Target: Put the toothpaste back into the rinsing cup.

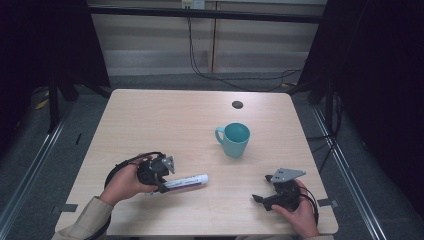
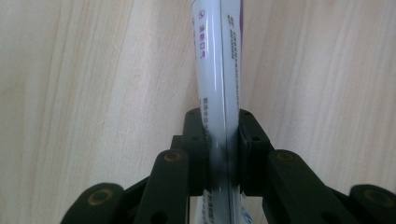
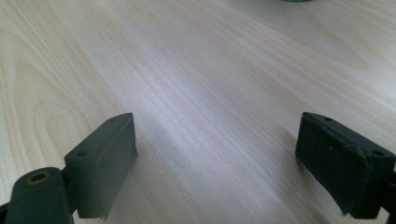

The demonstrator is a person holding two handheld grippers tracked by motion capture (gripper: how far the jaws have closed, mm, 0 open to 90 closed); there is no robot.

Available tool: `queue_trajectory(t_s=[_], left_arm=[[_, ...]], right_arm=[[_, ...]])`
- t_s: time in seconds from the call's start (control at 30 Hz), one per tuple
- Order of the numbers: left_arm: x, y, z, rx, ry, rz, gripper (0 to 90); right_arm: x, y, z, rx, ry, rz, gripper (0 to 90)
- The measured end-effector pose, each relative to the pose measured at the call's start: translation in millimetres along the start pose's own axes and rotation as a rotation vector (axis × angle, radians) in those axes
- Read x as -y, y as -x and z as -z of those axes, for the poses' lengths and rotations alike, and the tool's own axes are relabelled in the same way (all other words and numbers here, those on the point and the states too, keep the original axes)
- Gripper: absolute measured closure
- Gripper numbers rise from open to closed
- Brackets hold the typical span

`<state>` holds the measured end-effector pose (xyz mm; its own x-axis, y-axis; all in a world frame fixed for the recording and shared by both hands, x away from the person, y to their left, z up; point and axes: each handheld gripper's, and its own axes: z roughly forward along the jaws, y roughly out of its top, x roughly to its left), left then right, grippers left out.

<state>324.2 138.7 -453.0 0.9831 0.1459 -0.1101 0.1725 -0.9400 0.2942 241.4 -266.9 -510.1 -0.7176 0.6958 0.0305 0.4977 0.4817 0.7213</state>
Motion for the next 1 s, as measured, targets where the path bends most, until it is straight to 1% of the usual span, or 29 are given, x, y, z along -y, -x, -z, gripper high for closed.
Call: queue_trajectory(t_s=[0.1, 0.13, 0.17, 0.2, 0.23, 0.27, 0.3, 0.33, 0.37, 0.4, 0.43, 0.5, 0.53, 0.57, 0.6, 0.63, 0.67, 0.7, 0.77, 0.8, 0.83, 0.87, 0.9, 0.93, 0.97, 1.0], left_arm=[[-1.9, 0.8, 2.5, -0.009, 0.005, 0.006, 76.7], [-3.4, 0.5, 4.8, -0.017, 0.004, -0.002, 76.7], [-4.7, 0.2, 7.4, -0.007, 0.012, 0.012, 76.7], [-4.7, 0.2, 7.4, -0.007, 0.012, 0.012, 76.8], [-7.3, 1.1, 9.7, -0.012, 0.007, 0.006, 76.7], [-7.3, 1.1, 9.7, -0.012, 0.007, 0.006, 76.7], [-9.4, 1.7, 10.8, -0.01, 0.0, 0.011, 76.7], [-11.2, 1.3, 11.7, -0.019, -0.004, -0.001, 76.7], [-14.7, 0.9, 13.6, -0.02, 0.001, -0.004, 76.7], [-14.7, 0.9, 13.6, -0.02, 0.001, -0.004, 76.7], [-18.1, 1.1, 15.2, -0.021, 0.006, -0.006, 76.7], [-22.3, 1.9, 16.5, -0.023, 0.01, -0.008, 76.7], [-22.3, 1.9, 16.5, -0.023, 0.01, -0.008, 76.7], [-26.7, 1.9, 17.1, -0.021, 0.008, -0.014, 76.7], [-26.7, 1.9, 17.1, -0.021, 0.008, -0.014, 76.7], [-29.0, 2.6, 17.1, -0.02, 0.01, -0.013, 76.7], [-31.2, 2.2, 17.1, -0.021, 0.009, -0.021, 76.7], [-34.3, 2.9, 16.9, -0.017, 0.013, -0.019, 76.7], [-37.6, 3.5, 16.3, -0.015, 0.017, -0.019, 76.7], [-37.6, 3.5, 16.3, -0.015, 0.017, -0.019, 76.7], [-40.0, 3.4, 16.8, -0.02, 0.014, -0.029, 76.7], [-41.5, 4.2, 16.1, -0.017, 0.022, -0.022, 76.7], [-43.1, 4.3, 16.2, -0.019, 0.024, -0.029, 76.7], [-45.2, 4.6, 16.7, -0.017, 0.025, -0.034, 76.7], [-45.7, 5.2, 16.2, -0.016, 0.035, -0.026, 76.7], [-47.0, 5.4, 16.1, -0.013, 0.04, -0.031, 76.7]], right_arm=[[0.0, 0.0, 0.0, 0.001, 0.0, 0.001, 11.7], [0.0, 0.1, 0.0, 0.001, 0.0, 0.001, 11.9], [-0.3, 0.2, 0.2, -0.001, -0.002, 0.004, 12.1], [-0.3, 0.2, 0.2, -0.001, -0.002, 0.004, 12.1], [-3.1, 0.4, 1.4, -0.003, -0.031, 0.01, 13.2], [-3.1, 0.4, 1.4, -0.003, -0.031, 0.01, 13.2], [-4.6, 0.0, 2.2, 0.003, -0.043, 0.014, 13.8], [-7.2, -0.8, 2.9, 0.022, -0.053, 0.04, 13.9], [-11.7, -2.7, 3.3, 0.027, -0.066, 0.062, 14.4], [-11.7, -2.7, 3.3, 0.027, -0.066, 0.062, 14.4], [-16.9, -4.7, 2.9, 0.019, -0.078, 0.084, 15.2], [-22.8, -7.2, 2.0, 0.013, -0.092, 0.113, 15.9], [-22.8, -7.2, 2.0, 0.013, -0.092, 0.113, 15.9], [-32.1, -10.7, 2.0, -0.001, -0.101, 0.149, 16.0], [-32.1, -10.7, 2.0, -0.001, -0.101, 0.149, 16.0], [-35.7, -11.8, 2.0, -0.005, -0.105, 0.16, 16.2], [-47.1, -16.2, 3.3, -0.016, -0.122, 0.199, 16.5], [-51.0, -17.7, 3.8, -0.019, -0.128, 0.214, 16.5], [-60.6, -20.2, 3.9, -0.031, -0.136, 0.261, 16.5], [-60.6, -20.2, 3.9, -0.031, -0.136, 0.261, 16.5], [-71.6, -22.8, 4.9, -0.044, -0.149, 0.288, 16.5], [-71.6, -22.8, 4.9, -0.044, -0.149, 0.288, 16.5], [-76.4, -23.0, 4.4, -0.061, -0.146, 0.292, 16.6], [-81.2, -23.6, 4.4, -0.066, -0.148, 0.305, 16.8], [-90.3, -25.7, 4.2, -0.078, -0.152, 0.321, 17.4], [-90.3, -25.7, 4.2, -0.078, -0.152, 0.321, 17.4]])
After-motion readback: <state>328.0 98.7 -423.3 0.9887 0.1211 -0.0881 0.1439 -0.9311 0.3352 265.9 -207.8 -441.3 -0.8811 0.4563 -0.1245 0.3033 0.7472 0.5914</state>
